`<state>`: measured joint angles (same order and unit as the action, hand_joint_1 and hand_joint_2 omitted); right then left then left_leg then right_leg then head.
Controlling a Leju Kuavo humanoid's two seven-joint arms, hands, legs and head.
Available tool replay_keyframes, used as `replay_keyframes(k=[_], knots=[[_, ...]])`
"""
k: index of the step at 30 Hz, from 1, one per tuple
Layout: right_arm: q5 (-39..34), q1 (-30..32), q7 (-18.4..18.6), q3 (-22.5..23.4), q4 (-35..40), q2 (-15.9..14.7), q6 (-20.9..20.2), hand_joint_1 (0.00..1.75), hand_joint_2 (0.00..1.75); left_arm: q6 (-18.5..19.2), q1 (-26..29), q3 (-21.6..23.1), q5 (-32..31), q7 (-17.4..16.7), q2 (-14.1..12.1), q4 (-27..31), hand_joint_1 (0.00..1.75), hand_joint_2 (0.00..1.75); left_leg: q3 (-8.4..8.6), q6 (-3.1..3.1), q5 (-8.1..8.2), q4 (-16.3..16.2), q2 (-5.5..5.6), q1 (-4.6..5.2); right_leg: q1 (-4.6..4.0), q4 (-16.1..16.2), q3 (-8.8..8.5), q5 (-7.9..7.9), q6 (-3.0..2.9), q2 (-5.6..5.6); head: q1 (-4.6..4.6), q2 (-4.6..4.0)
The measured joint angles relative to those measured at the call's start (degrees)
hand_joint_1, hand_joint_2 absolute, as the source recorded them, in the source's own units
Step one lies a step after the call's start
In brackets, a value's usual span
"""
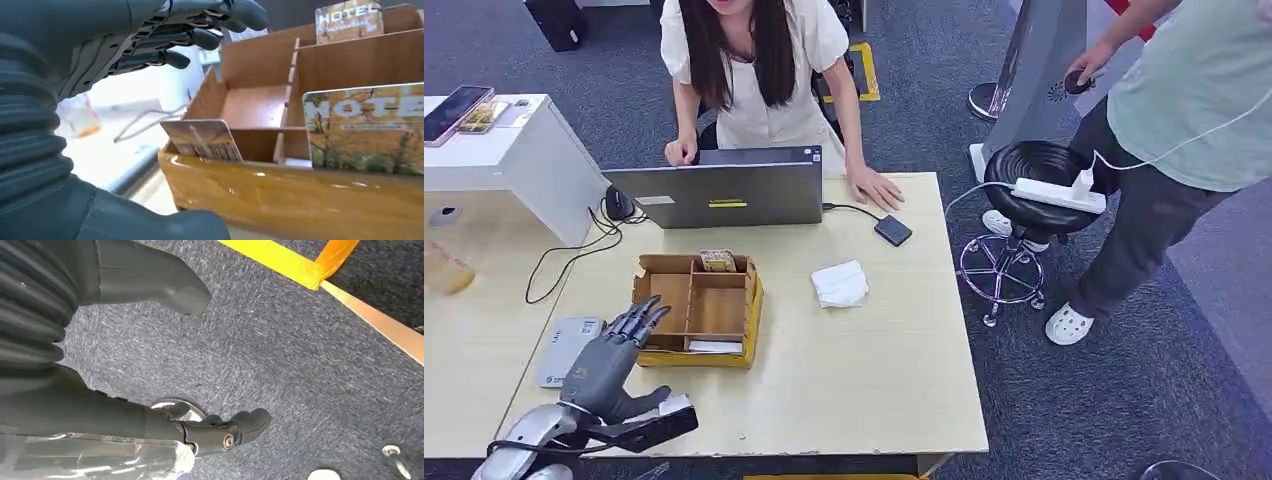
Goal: Pass the card to the sensor for recognition and then transmit it.
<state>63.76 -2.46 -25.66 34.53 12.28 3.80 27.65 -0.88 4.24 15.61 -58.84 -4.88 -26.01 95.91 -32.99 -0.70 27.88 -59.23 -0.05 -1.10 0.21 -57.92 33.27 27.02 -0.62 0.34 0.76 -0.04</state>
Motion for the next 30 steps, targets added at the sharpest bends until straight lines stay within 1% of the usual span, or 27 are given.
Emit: replay_keyframes(k=[2,6,17,26,30], knots=[[0.0,0.05,0.0,0.02,0.0,0.0,-0.02,0.0,1.75,-0.46,-0.17,0.0,-1.56,-0.5,0.61,-0.35,0.0,1.75,0.0,0.0,0.0,0.0,0.0,0.0,0.0,0.0,0.0,0.0,0.0,0.0,0.0,0.0],[0.11,0.17,0.0,0.09,0.0,0.0,-0.02,0.0,1.75,-2.51,-0.46,-0.28,-4.94,-0.96,1.97,-1.07,0.0,1.75,0.0,0.0,0.0,0.0,0.0,0.0,0.0,0.0,0.0,0.0,0.0,0.0,0.04,0.0],[0.18,0.29,0.0,0.5,0.0,0.02,-0.02,0.0,1.75,-3.47,-0.76,-1.22,-6.99,-0.9,4.85,-2.27,0.0,1.75,0.0,0.0,0.0,0.0,0.0,0.0,0.0,0.0,0.0,0.0,0.0,0.0,0.0,0.0],[0.2,0.47,0.0,0.94,0.0,0.02,0.0,0.0,1.75,-3.93,-1.0,-1.62,-7.29,-0.87,6.08,-2.64,0.0,1.75,0.0,0.0,0.0,0.0,0.0,0.0,0.0,0.0,0.0,0.0,0.0,0.0,0.02,0.0],[0.28,0.51,0.0,1.09,0.0,0.02,0.0,0.0,1.75,-4.83,-1.36,-2.69,-8.94,-1.0,6.53,-2.93,0.0,1.75,0.0,0.0,0.0,0.0,0.0,0.0,0.0,0.0,0.0,0.0,0.0,0.0,0.02,0.0]])
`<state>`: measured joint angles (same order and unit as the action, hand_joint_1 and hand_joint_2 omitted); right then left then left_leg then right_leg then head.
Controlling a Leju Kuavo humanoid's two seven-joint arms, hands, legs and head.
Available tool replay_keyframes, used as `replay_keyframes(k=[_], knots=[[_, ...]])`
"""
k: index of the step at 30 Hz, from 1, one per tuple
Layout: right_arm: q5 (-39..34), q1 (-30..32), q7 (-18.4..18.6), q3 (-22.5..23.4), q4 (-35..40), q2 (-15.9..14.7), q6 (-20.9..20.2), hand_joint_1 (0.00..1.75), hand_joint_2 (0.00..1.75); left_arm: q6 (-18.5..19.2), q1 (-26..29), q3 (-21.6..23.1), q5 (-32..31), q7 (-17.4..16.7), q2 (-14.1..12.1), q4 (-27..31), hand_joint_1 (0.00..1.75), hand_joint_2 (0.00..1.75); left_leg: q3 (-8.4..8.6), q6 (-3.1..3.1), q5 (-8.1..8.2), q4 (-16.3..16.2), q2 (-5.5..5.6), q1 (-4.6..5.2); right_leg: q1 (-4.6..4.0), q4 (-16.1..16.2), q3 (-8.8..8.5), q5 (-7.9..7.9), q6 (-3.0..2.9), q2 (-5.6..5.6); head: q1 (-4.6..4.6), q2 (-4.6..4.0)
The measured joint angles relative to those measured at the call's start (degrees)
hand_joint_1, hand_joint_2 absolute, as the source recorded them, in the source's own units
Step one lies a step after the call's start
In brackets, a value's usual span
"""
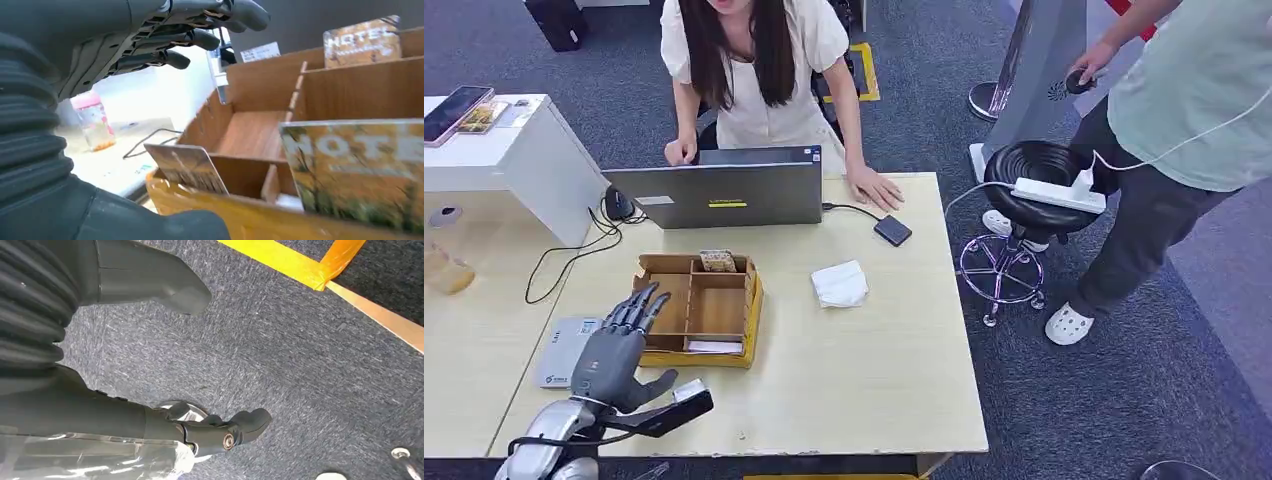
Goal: Pass the card to the sensor for recognition and then transmit it.
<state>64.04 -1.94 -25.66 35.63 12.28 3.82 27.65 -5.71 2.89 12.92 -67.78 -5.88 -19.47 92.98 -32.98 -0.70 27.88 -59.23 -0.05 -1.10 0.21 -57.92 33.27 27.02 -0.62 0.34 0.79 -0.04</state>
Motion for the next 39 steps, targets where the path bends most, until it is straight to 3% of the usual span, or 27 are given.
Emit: replay_keyframes(k=[8,20,37,38,39], knots=[[0.26,0.04,0.0,0.28,0.0,0.0,0.02,0.0,1.75,-2.6,-0.61,-2.34,-3.39,-0.74,0.44,-0.98,0.0,1.75,0.0,0.0,0.0,0.0,0.0,0.0,0.0,0.0,0.0,0.0,0.0,0.0,0.0,0.0],[0.79,0.07,0.02,0.74,0.0,0.0,0.09,0.0,1.75,-2.6,-2.79,-3.45,-5.72,-0.61,0.94,-4.35,0.0,1.75,0.0,0.0,0.0,0.0,0.0,0.0,0.0,0.0,0.0,0.0,0.0,0.0,0.0,0.0],[0.83,0.09,0.02,1.62,0.0,0.0,0.11,0.0,1.75,-1.9,-3.01,-3.45,-5.72,0.11,-0.48,-5.42,0.0,1.75,0.0,0.0,0.0,0.0,0.0,0.0,0.0,0.0,0.0,0.0,0.0,0.0,0.0,0.0],[0.83,0.08,0.02,1.66,0.0,0.0,0.11,0.0,1.75,-1.62,-3.02,-3.43,-5.57,0.18,-0.57,-5.44,1.48,1.75,0.0,0.0,0.0,0.0,0.0,0.0,0.0,0.0,0.0,0.0,0.0,0.0,0.0,0.0],[0.81,0.08,0.02,1.68,0.0,0.0,0.11,0.0,1.75,-1.4,-3.1,-3.43,-5.31,0.39,-0.7,-5.44,1.75,1.75,0.0,0.0,0.0,0.0,0.0,0.0,0.0,0.0,0.0,0.0,0.0,0.0,0.0,0.0]])
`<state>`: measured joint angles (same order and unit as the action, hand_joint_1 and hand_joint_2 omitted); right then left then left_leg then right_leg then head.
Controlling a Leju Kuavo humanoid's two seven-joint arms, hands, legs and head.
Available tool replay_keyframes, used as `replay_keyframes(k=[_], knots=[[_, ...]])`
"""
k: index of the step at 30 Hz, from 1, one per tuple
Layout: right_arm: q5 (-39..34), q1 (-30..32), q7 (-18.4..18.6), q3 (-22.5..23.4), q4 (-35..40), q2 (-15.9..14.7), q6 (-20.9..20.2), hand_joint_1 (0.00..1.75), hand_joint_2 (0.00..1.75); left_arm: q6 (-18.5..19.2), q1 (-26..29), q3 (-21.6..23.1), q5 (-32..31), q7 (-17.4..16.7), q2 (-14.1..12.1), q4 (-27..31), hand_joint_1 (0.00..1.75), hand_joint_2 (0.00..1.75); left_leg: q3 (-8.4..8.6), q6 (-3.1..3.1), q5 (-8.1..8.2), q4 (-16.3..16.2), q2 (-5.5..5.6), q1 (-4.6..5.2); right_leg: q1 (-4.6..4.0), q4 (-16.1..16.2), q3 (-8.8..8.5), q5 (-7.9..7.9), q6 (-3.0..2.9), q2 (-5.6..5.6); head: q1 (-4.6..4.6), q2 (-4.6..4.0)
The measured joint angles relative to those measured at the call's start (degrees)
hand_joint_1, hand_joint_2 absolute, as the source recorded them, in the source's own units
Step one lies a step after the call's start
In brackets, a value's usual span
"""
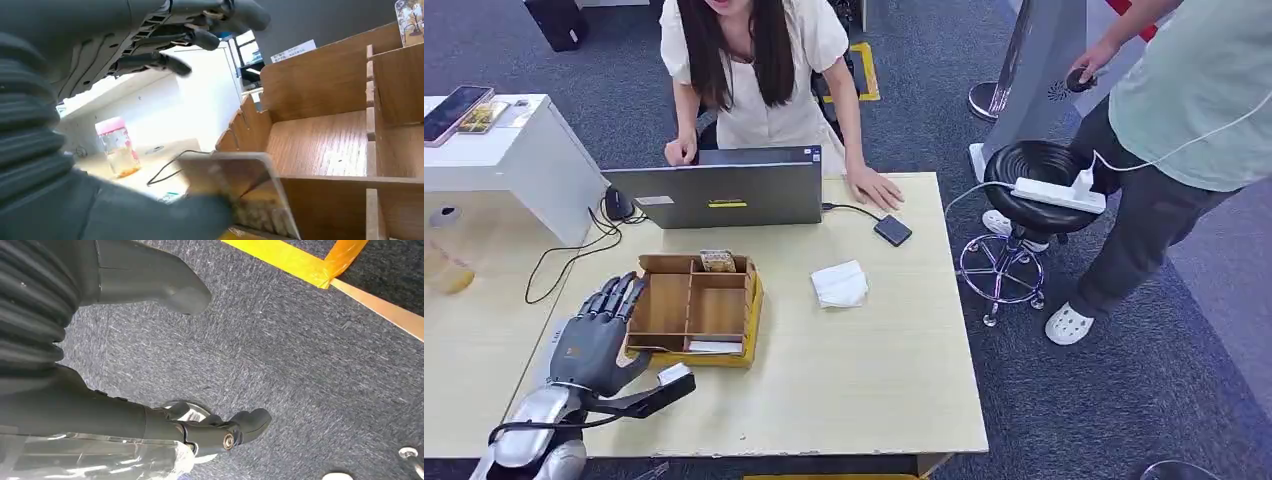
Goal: Pass the card to the sensor for recognition and then transmit it.
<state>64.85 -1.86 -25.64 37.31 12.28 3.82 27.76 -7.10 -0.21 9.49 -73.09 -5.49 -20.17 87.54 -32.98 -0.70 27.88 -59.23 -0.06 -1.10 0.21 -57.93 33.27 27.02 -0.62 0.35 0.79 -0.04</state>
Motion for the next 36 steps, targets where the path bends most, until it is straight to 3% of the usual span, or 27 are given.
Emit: replay_keyframes(k=[28,29,30,31,36], knots=[[0.04,-0.02,0.0,1.03,0.11,0.0,0.09,0.0,1.75,1.05,-0.68,0.07,1.9,1.4,-1.03,-0.57,1.73,1.75,0.0,0.0,0.0,0.0,0.0,0.0,0.0,0.0,0.0,0.0,0.0,0.0,0.0,0.0],[0.11,-0.01,0.0,1.05,0.11,0.0,0.09,0.0,1.75,1.07,-0.76,0.07,2.31,1.46,-1.03,-0.57,1.41,1.75,0.0,0.0,0.0,0.0,0.0,0.0,0.0,0.0,0.0,0.0,0.0,0.0,0.0,0.0],[0.11,-0.01,0.0,1.07,0.11,0.0,0.09,0.0,1.75,1.14,-0.83,0.07,2.69,1.55,-1.03,-0.57,0.24,1.75,0.0,0.0,0.0,0.0,0.0,0.0,0.0,0.0,0.0,0.0,0.0,0.0,0.0,0.0],[0.13,-0.01,0.0,1.09,0.11,0.0,0.09,0.0,1.75,1.22,-0.9,0.07,3.02,1.55,-1.03,-0.57,0.02,1.75,0.0,0.0,0.0,0.0,0.0,0.0,0.0,0.0,0.0,0.0,0.0,0.0,0.0,0.0],[0.24,-0.01,0.02,1.29,0.11,0.0,0.11,0.0,1.75,1.22,-1.12,0.07,3.47,1.55,-1.03,-0.57,0.0,1.75,0.0,0.0,0.0,0.0,0.0,0.0,0.0,0.0,0.0,0.0,0.0,0.0,0.0,0.0]])
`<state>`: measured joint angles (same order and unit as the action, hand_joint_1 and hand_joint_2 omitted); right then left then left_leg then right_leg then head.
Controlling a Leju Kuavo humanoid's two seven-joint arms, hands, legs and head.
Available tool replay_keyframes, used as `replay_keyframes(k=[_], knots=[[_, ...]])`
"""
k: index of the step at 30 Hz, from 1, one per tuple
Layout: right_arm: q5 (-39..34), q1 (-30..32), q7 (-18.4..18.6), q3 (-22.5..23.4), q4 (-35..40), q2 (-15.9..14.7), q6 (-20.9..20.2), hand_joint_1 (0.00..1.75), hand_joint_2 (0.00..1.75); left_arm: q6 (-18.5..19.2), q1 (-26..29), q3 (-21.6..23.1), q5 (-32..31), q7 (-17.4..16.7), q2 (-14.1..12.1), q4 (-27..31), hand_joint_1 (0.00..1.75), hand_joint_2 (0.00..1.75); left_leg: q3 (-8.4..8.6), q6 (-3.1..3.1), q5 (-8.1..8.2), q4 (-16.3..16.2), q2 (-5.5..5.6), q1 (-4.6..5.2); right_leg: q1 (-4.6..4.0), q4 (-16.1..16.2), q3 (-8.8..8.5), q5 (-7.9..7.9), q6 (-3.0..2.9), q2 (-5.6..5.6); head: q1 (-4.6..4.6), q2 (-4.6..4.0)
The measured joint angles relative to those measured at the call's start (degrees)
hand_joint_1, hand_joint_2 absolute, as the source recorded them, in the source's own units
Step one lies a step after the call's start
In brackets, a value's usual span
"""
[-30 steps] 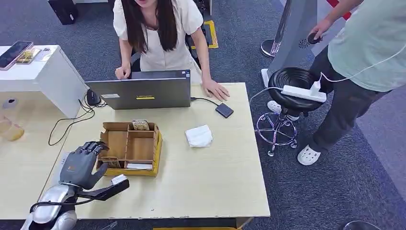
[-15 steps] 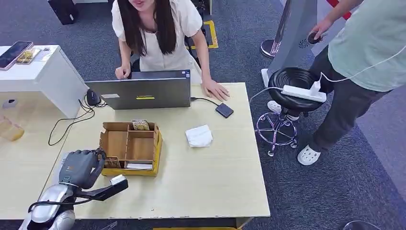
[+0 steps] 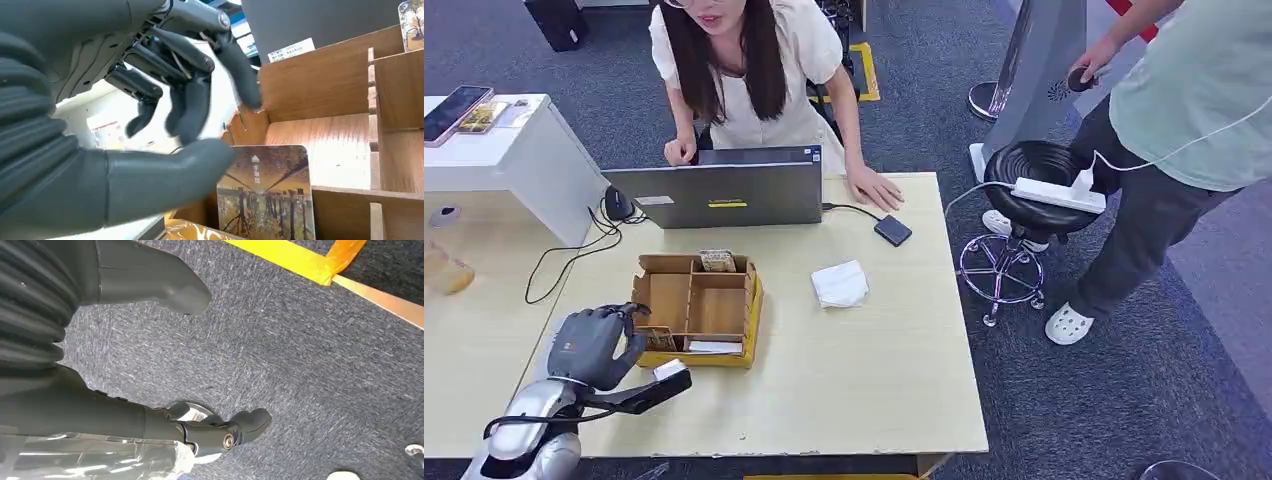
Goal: Pass the card to the sensor for recognition and then transmit it.
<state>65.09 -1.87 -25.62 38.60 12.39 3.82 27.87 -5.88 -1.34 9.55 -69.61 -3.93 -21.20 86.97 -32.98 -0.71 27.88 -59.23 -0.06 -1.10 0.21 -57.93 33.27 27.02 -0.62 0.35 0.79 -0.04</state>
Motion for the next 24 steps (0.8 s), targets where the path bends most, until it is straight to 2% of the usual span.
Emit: replay_keyframes(k=[9,24], knots=[[0.26,-0.01,0.07,0.11,0.02,0.0,0.0,0.0,1.75,0.7,-0.42,0.04,0.74,1.14,-0.35,0.0,0.0,1.75,0.0,0.0,0.0,0.0,0.0,0.0,0.0,0.0,0.0,0.0,0.0,0.0,-0.02,0.0],[0.76,0.0,0.07,0.15,0.11,0.0,0.0,0.0,1.75,2.73,-1.05,2.32,-0.48,2.21,-2.86,0.2,0.0,1.75,0.0,0.0,0.0,0.0,0.0,0.0,0.0,0.0,0.0,0.0,0.0,0.01,-0.02,0.0]])
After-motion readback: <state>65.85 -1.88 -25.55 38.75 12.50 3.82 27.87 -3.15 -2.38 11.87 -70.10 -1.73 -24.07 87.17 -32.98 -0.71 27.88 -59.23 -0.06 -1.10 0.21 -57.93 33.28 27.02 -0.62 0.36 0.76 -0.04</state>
